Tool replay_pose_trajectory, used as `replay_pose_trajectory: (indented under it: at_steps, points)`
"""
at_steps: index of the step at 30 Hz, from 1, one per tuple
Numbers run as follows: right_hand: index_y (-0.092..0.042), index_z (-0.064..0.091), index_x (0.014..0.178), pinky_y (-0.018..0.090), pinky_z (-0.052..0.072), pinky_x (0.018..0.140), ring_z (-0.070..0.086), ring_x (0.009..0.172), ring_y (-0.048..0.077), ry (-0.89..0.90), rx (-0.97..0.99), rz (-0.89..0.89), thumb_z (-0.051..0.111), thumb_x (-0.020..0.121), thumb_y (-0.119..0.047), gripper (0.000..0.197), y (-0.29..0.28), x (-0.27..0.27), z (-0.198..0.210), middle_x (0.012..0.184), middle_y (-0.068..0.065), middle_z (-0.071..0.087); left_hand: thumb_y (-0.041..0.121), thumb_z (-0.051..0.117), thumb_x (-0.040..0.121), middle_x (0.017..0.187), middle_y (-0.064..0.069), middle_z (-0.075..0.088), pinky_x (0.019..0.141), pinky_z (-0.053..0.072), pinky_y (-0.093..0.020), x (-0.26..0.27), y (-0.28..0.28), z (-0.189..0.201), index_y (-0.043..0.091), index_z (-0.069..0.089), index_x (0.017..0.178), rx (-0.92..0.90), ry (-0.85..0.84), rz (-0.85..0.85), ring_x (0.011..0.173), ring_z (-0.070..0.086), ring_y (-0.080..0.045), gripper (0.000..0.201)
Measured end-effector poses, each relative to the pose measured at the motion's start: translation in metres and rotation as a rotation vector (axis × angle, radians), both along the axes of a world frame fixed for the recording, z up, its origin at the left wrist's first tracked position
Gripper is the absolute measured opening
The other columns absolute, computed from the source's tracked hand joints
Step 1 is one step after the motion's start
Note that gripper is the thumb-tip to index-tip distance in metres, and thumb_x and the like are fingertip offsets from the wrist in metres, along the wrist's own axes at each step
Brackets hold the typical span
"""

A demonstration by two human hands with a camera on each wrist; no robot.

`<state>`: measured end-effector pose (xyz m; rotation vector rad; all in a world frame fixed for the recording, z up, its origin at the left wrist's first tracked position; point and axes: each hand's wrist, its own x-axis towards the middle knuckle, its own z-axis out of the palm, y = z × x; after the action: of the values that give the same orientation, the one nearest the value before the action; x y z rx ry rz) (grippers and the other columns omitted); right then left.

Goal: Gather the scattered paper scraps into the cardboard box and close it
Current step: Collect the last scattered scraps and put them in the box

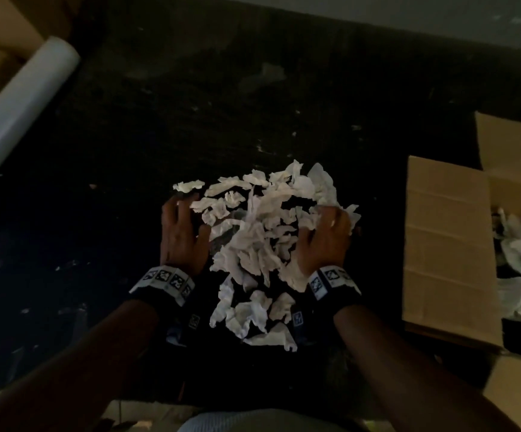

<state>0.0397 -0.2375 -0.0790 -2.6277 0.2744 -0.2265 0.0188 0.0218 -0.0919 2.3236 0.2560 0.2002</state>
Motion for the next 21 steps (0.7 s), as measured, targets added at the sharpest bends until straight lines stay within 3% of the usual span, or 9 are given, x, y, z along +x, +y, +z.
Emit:
replay_pose_trajectory:
  at_steps: [2,4,6,8,11,15,18,21]
  points:
    - [-0.022,0.033,0.145,0.060,0.036,0.108,0.035,0.136,0.040,0.151,0.005,-0.160,0.062,0.083,-0.047,0.072,-0.009,0.027,-0.009,0.152,0.017,0.029,0.042,0.055,0.092,0.162,-0.008,0.013,0.112,0.039,-0.054,0.017,0.011,-0.013,0.028,0.034,0.150,-0.028,0.106,0.032,0.147,0.024,-0.032,0.063]
    - [-0.029,0.015,0.155,0.059,0.023,0.116,0.016,0.147,0.041,0.369,0.058,-0.279,0.061,0.086,-0.058,0.088,-0.017,0.048,-0.018,0.163,0.015,0.007,0.051,0.057,0.094,0.167,-0.005,-0.005,0.116,0.032,-0.059,0.034,0.012,-0.027,0.038,0.024,0.154,-0.065,0.270,0.057,0.153,0.012,-0.035,0.071]
    - [-0.029,0.006,0.158,0.056,0.009,0.121,0.003,0.150,0.040,0.511,0.079,-0.305,0.055,0.089,-0.063,0.092,-0.019,0.060,-0.025,0.165,0.016,-0.004,0.058,0.055,0.095,0.167,-0.002,-0.017,0.119,0.023,-0.060,0.049,0.005,-0.034,0.044,0.014,0.157,-0.066,0.419,0.043,0.154,-0.002,-0.036,0.075]
    - [-0.030,0.005,0.159,0.054,0.003,0.119,0.000,0.151,0.039,0.571,0.063,-0.224,0.051,0.091,-0.064,0.088,-0.013,0.061,-0.032,0.165,0.016,-0.007,0.058,0.052,0.096,0.167,-0.003,-0.019,0.123,0.013,-0.058,0.058,-0.009,-0.035,0.042,0.010,0.159,-0.044,0.479,-0.010,0.154,-0.011,-0.033,0.076]
    - [-0.033,0.011,0.159,0.052,0.007,0.121,-0.001,0.152,0.035,0.534,0.099,-0.031,0.051,0.094,-0.059,0.081,0.006,0.053,-0.043,0.166,0.012,-0.005,0.056,0.051,0.097,0.169,-0.003,-0.006,0.124,0.014,-0.054,0.063,-0.033,-0.036,0.036,0.011,0.160,-0.056,0.442,-0.112,0.155,-0.006,-0.026,0.077]
    - [-0.035,0.019,0.157,0.052,0.010,0.121,0.000,0.152,0.030,0.481,0.136,0.197,0.046,0.092,-0.061,0.075,0.027,0.029,-0.047,0.167,0.009,0.003,0.055,0.055,0.095,0.166,-0.006,0.017,0.119,0.031,-0.052,0.050,-0.058,-0.041,0.030,0.028,0.156,-0.093,0.341,-0.273,0.153,0.016,-0.026,0.071]
    - [-0.033,0.037,0.147,0.056,0.024,0.116,0.015,0.149,0.034,0.324,0.167,0.195,0.042,0.077,-0.066,0.078,0.027,0.019,-0.032,0.163,0.012,0.017,0.054,0.057,0.091,0.160,-0.008,0.026,0.111,0.042,-0.049,0.044,-0.056,-0.033,0.028,0.035,0.153,-0.076,0.236,-0.281,0.146,0.031,-0.029,0.070]
    - [-0.026,0.043,0.137,0.053,0.040,0.107,0.034,0.137,0.035,0.179,0.153,0.102,0.054,0.073,-0.063,0.075,0.014,0.038,-0.018,0.154,0.012,0.027,0.045,0.064,0.088,0.154,-0.013,0.031,0.108,0.046,-0.050,0.058,-0.038,-0.023,0.022,0.040,0.150,-0.018,0.108,-0.218,0.140,0.038,-0.031,0.071]
